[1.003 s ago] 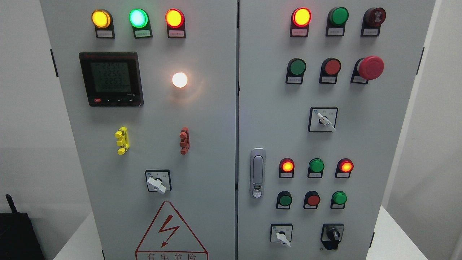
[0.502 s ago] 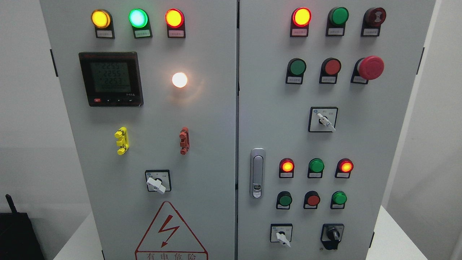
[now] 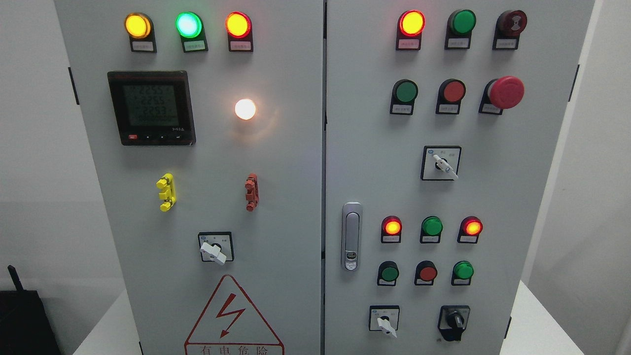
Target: Trip black knob to open circuit
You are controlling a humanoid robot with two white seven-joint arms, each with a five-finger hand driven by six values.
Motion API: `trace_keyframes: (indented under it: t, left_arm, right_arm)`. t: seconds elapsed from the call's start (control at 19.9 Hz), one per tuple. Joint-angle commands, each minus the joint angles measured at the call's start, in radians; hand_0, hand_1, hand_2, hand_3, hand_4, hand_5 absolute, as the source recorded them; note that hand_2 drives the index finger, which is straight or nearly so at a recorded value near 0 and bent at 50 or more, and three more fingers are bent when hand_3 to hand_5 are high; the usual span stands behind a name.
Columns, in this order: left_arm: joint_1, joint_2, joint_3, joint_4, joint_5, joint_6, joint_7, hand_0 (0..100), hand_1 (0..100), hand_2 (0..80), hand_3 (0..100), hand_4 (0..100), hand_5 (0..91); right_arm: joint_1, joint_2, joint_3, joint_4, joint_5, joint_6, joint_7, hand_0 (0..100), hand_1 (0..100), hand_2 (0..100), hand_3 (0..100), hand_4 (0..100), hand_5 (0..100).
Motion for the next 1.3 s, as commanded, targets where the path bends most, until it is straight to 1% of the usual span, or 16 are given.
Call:
trace_keyframes:
  t: [0.0,0.1,0.25,0.45,0.6,0.75,0.85,0.9,1.05,1.25]
  left_arm:
    - [-0.004,-0.002,0.001,0.0,0.002,0.0,0.0,12,39,0.0,0,0,0.0]
    - [-0.004,-0.002,0.001,0.0,0.002,-0.001,0.0,12,39,0.0,0,0,0.0]
    - [-0.002,-0.002,0.001,0.0,0.002,-0.001,0.0,12,39,0.0,0,0,0.0]
    - [-0.002,-0.002,0.001,0.0,0.002,-0.001,0.0,12,39,0.0,0,0,0.0]
    - [-0.002,-0.002,0.001,0.0,0.002,-0.001,0.0,12,39,0.0,0,0,0.0]
    - [-0.004,-0.002,0.001,0.0,0.002,-0.001,0.0,12,39,0.0,0,0,0.0]
    - [-0.004,-0.002,0.001,0.0,0.002,-0.001,0.0,12,39,0.0,0,0,0.0]
    - [-0.002,-0.002,0.001,0.0,0.002,-0.001,0.0,12,39,0.0,0,0,0.0]
    - [-0.004,-0.002,0.001,0.0,0.002,-0.001,0.0,12,39,0.0,0,0,0.0]
    - [-0.002,-0.002,0.001,0.0,0.002,-0.001,0.0,12,39,0.0,0,0,0.0]
  right_arm:
    - [-0.009,-0.004,-0.004,-0.068,-0.003,0.011,-0.003,71,71,0,77,71,68]
    - [-0.014,-0.004,-0.007,-0.098,-0.003,0.022,-0.003,72,72,0,77,72,69]
    - [-0.034,-0.006,-0.01,-0.111,-0.003,0.028,-0.003,71,70,0,78,72,69]
    - [-0.052,-0.004,-0.013,-0.156,-0.003,0.066,-0.003,68,66,0,79,74,72]
    - [-0.069,-0.004,-0.014,-0.18,-0.003,0.081,-0.003,67,63,0,80,75,74]
    - [-0.081,-0.004,-0.022,-0.214,-0.003,0.104,-0.003,69,62,0,81,78,78]
    - [-0.101,-0.006,-0.028,-0.23,-0.003,0.11,-0.003,70,62,0,82,79,80]
    - [-0.112,-0.006,-0.036,-0.237,-0.003,0.124,-0.003,71,63,0,83,80,81]
    - [-0.146,-0.012,-0.051,-0.251,-0.003,0.161,-0.003,72,63,0,83,80,81]
    - [-0.183,-0.021,-0.065,-0.259,-0.003,0.181,-0.003,74,63,0,84,80,81]
